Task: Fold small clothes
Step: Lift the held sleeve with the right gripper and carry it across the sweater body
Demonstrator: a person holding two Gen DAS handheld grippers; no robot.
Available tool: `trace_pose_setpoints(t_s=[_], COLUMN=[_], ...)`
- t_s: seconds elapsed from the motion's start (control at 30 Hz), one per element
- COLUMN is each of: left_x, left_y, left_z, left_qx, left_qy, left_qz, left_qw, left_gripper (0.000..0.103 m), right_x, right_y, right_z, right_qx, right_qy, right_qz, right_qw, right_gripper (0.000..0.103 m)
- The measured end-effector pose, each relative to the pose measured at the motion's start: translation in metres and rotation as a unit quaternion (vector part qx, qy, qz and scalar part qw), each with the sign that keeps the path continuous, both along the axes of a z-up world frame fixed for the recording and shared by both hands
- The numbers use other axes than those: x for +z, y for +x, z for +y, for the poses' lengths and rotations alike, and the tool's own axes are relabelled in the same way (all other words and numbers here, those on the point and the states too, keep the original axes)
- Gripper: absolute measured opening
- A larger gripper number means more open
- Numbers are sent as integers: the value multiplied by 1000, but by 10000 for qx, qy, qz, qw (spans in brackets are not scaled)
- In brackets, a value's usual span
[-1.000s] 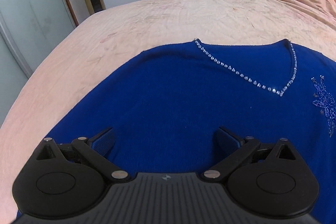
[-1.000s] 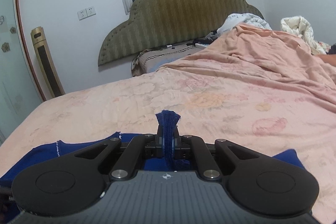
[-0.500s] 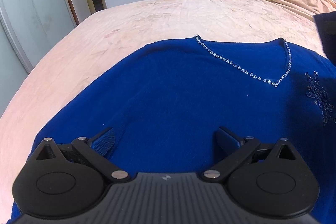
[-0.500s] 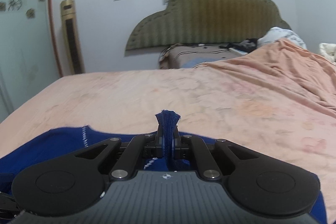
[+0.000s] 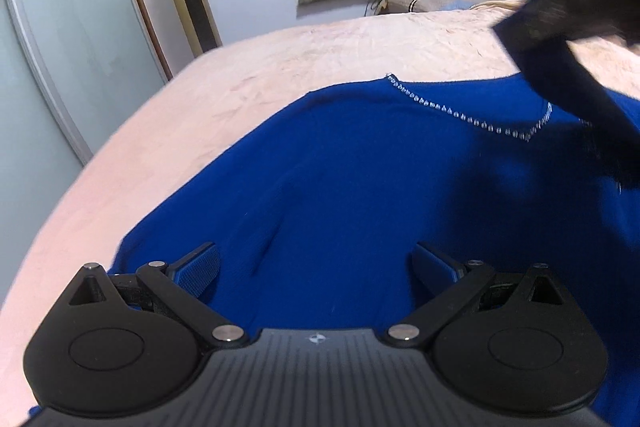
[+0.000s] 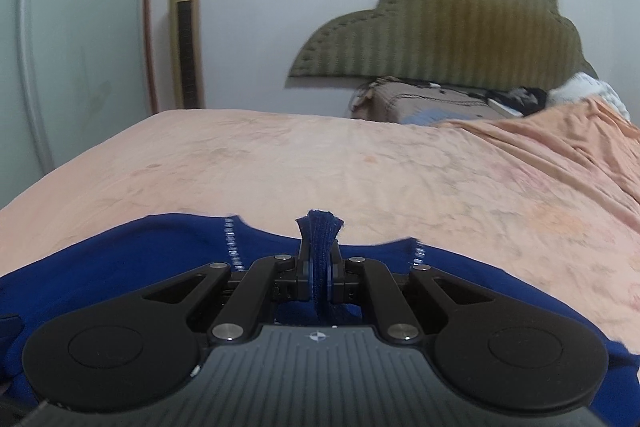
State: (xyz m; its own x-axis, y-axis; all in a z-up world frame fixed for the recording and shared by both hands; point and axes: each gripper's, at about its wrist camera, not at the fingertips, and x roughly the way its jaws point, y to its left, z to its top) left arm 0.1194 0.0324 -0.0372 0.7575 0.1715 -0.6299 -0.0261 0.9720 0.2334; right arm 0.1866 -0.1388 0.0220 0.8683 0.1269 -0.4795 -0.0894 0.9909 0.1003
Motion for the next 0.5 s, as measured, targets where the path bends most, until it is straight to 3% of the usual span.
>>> trace_pose_setpoints(t_s=[0.23,0.4,0.5], left_x=[-8,-11,-11], left_y=[-19,-19,-19], left_z=[1,9,15], left_qx=[-84,-61,-32], left_qy=[218,-33,-187], left_qz=[-206,-196,-178], left_qw=[9995,9998,9997], left_gripper=[103,103,103], right_x=[2,11,27], right_y=[4,-1,-3], right_z=[49,69,47], right_qx=[469,812,677], right_qy=[-137,-124,-94], right_qz=[-55,-159,-359], right_qw=[9988,9965,9970], right_gripper=[11,9,8])
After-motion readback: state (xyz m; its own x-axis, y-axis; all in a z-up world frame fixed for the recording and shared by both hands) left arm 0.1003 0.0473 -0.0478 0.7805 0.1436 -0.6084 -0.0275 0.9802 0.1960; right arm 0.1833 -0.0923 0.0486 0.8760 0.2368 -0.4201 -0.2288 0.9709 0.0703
